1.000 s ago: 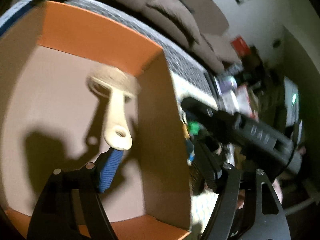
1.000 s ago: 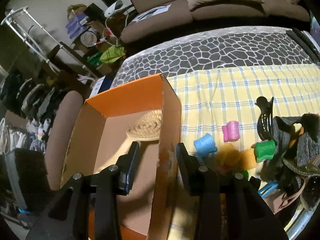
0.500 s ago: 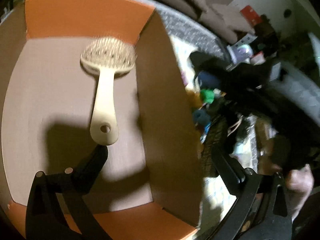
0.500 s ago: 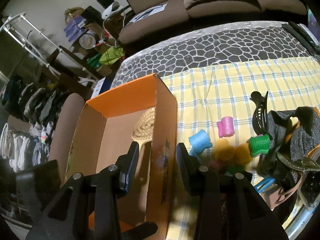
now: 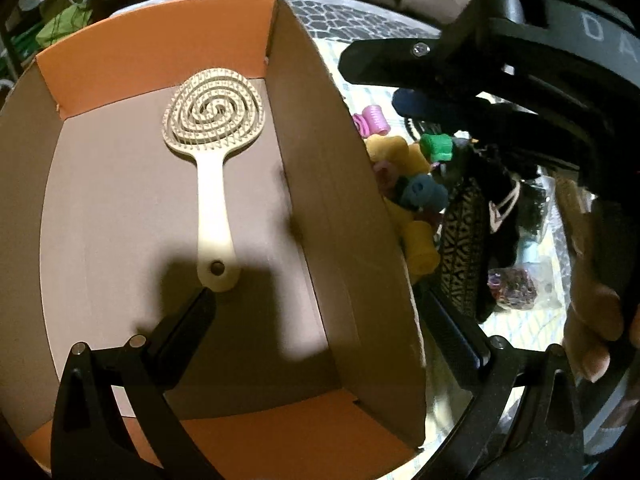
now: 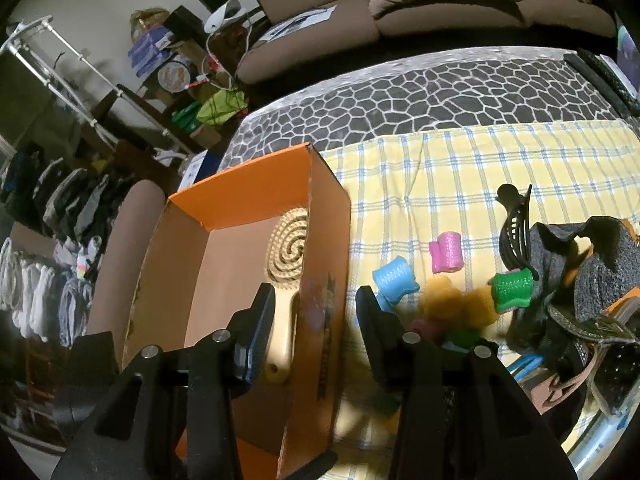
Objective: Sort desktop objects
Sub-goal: 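Move the right gripper back over the remaining table items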
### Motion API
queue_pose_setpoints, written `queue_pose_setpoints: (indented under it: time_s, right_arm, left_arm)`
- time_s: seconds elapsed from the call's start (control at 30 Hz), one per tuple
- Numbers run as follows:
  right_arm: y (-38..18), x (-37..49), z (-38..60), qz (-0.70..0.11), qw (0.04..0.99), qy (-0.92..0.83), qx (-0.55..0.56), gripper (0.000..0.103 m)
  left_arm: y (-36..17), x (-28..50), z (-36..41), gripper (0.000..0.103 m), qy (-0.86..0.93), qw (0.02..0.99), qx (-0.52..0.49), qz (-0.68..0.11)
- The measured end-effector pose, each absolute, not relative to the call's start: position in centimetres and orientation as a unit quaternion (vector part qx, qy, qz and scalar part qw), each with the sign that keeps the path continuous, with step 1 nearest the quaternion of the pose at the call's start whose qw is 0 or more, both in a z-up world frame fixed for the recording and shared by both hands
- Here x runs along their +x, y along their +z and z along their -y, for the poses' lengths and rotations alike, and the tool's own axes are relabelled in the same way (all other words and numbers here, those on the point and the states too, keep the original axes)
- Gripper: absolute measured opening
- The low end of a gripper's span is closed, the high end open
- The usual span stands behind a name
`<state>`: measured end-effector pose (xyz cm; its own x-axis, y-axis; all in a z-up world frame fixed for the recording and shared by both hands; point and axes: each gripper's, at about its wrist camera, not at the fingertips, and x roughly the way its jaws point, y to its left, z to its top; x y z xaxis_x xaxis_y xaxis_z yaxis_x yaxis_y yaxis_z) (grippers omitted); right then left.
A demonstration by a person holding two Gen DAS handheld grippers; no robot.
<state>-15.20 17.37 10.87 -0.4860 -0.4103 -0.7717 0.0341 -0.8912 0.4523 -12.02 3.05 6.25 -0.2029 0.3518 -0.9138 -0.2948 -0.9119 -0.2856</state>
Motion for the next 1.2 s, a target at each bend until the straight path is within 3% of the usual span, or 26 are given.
queue_pose_setpoints:
  time_s: [0.4, 0.47, 0.53, 0.63, 0.77, 0.97, 1.2]
  right_arm:
    - [12.1, -14.1, -18.4, 0.179, 0.125, -0.85, 0.48, 0.052]
    - [12.4, -13.6, -18.8, 0.177, 0.123, -0.852, 0.477, 0.066]
    - [12.8, -12.9, -19.2, 0.173, 0.117, -0.856, 0.472, 0.074]
    - [13.3, -11.5, -19.7, 0.156, 0.105, -0.863, 0.469, 0.079]
    - [13.4, -9.2, -20.8, 0.145, 0.091, -0.87, 0.462, 0.093]
    - [13.2, -5.5, -23.2, 0.14, 0.063, -0.874, 0.461, 0.095]
    - [14.0, -1.9, -27.8, 0.093, 0.009, -0.887, 0.451, 0.095]
  left_arm:
    - [9.1, -10.9, 2.8, 0.103, 0.813, 0.178, -0.547, 0.093]
    - [9.5, -10.7, 3.2, 0.103, 0.816, 0.178, -0.543, 0.09]
    - [9.9, -9.7, 3.2, 0.103, 0.82, 0.181, -0.536, 0.087]
    - [11.1, -9.2, 2.2, 0.103, 0.824, 0.185, -0.528, 0.087]
    - [12.4, -8.3, 1.2, 0.103, 0.837, 0.186, -0.509, 0.079]
    - [14.5, -6.2, -0.4, 0.103, 0.85, 0.207, -0.477, 0.088]
    - [13.9, -3.9, -5.7, 0.103, 0.847, 0.236, -0.475, 0.04]
